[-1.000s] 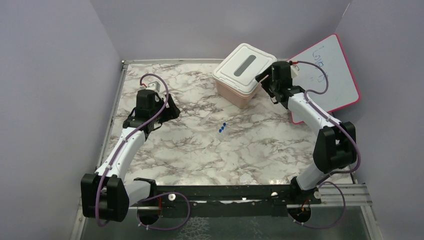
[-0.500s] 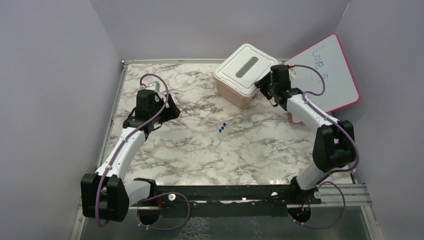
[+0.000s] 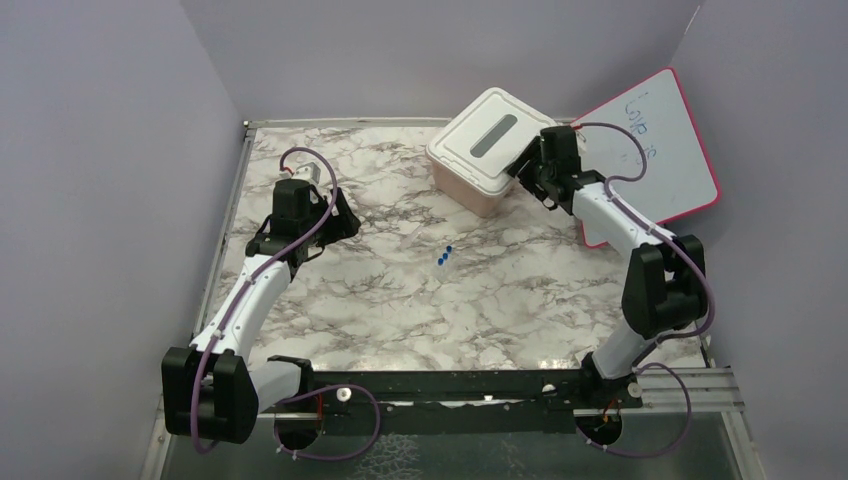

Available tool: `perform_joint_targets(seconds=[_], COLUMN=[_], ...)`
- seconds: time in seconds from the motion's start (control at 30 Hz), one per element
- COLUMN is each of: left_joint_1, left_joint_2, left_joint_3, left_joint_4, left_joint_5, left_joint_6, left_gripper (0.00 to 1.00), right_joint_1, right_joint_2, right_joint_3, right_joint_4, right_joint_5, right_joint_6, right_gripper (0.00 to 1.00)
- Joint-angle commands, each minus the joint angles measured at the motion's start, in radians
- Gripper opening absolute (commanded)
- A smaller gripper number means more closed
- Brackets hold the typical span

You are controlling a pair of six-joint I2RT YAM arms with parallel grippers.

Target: Organize the chemistry lab equipment

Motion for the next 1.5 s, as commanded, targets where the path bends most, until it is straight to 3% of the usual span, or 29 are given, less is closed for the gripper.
perform_joint_targets(seconds=[0.0, 0.2, 0.57, 0.83, 1.03, 1.2, 1.47], left_joint_1=[-0.005, -0.004, -0.005, -0.005, -0.005, -0.005, -0.004], left_joint_2=[0.002, 0.000, 0.001, 0.010, 0.010, 0.007, -0.010], left_joint_3=[0.000, 0.000, -0.002, 0.000, 0.002, 0.000, -0.006], left_joint_4=[0.024, 0.024, 0.023, 0.023, 0.024, 0.038, 0.086], left_joint_5=[0.000, 0.001, -0.001, -0.001, 0.008, 0.048, 0.171], left_joint_6=[0.006, 0.007, 0.008, 0.000, 0.001, 0.003, 0.013], left_gripper=[0.79, 0.79, 0.79, 0.79, 0.79, 0.80, 0.80], right_joint_1=[-0.002, -0.001, 0.000, 0.012, 0.013, 0.017, 0.018], right_joint_2=[0.047, 0.093, 0.166, 0.045, 0.137, 0.187, 0.245], right_joint_3=[0.083, 0.167, 0.324, 0.345, 0.414, 0.411, 0.430], right_joint_4=[-0.110, -0.170, -0.299, -0.176, -0.198, -0.182, -0.227], right_joint_5=[-0.028, -0.005, 0.030, 0.002, -0.098, -0.175, -0.156], right_joint_6=[-0.099, -0.175, -0.275, -0.432, -0.481, -0.475, -0.473], right_gripper=[0.66, 0.76, 0.74, 0.72, 0.65, 0.51, 0.42])
